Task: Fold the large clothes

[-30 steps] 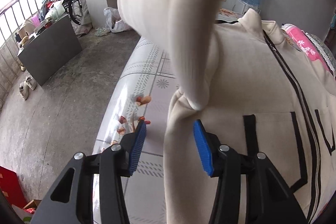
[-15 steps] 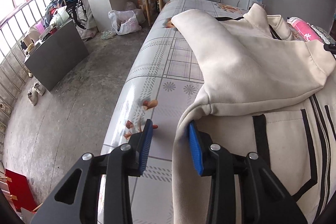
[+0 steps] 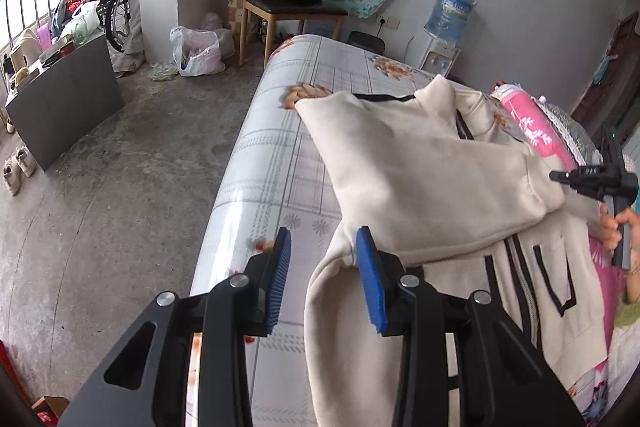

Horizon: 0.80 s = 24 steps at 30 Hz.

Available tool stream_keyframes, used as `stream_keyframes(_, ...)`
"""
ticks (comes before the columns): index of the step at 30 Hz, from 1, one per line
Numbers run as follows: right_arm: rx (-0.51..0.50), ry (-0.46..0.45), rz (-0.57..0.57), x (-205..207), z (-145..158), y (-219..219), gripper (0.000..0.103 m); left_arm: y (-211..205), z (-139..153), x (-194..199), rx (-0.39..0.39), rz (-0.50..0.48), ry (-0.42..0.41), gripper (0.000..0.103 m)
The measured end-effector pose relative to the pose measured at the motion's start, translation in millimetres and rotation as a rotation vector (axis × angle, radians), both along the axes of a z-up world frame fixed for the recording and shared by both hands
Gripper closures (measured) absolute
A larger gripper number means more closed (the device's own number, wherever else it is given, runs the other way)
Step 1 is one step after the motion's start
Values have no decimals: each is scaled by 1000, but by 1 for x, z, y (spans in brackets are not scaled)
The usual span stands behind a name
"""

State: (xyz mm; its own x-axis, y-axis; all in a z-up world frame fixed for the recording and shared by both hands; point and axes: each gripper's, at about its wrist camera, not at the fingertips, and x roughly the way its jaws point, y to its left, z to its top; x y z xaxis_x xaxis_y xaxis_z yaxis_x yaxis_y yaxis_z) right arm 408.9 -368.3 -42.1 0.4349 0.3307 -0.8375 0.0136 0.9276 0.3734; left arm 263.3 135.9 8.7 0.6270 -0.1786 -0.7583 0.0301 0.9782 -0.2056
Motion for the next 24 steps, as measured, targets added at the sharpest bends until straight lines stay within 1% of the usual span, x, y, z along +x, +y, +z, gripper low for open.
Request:
stream_keyframes(1,-12,-15,3,0,2,2,102,-2,4,10,-12,-4,-5,70)
stream_keyframes(3,-54,-44,0,-2,6,5,102,-14,7,30,-6,-21,-7,70)
stream_keyframes(5,-113,-51,-15,-2,4,7,102,-30,7,50,-1,-55,-9,70)
stream_keyframes(7,-171,-47,-26,-1,-3,8,102,-49,1,70,-3,-105,6,70)
stream_keyframes(9,-209,-32,-33,2,-13,8,102,-67,-14,88,10,-144,46,70)
stream_keyframes(10,-224,-26,-39,3,-18,7,102,-74,-23,97,33,-148,71,70)
stream_keyframes(12,-247,-15,-34,6,-27,7,102,-83,-47,111,117,-122,129,70)
stream_keyframes(13,-252,-9,-33,6,-30,6,101,-82,-58,115,138,-105,156,70)
stream_keyframes(14,-251,-7,-31,7,-31,5,101,-81,-58,113,136,-94,132,70)
stream_keyframes(16,-263,-30,-26,3,-24,4,100,-78,-54,111,133,-93,137,70)
stream_keyframes(18,-308,-101,-22,-7,-5,8,95,-70,-44,103,84,-92,121,70)
stream_keyframes(19,-317,-135,-2,-11,3,11,93,-69,-38,98,74,-100,109,70)
stream_keyframes(21,-316,-175,49,-15,12,23,86,-73,-30,90,82,-120,94,69)
stream_keyframes(22,-295,-177,90,-16,11,30,80,-75,-27,86,75,-137,94,62)
stream_keyframes(23,-279,-166,131,-14,7,37,78,-80,-28,84,67,-153,104,58)
stream_keyframes(24,-288,-147,168,-13,-1,46,78,-84,-33,83,68,-161,120,52)
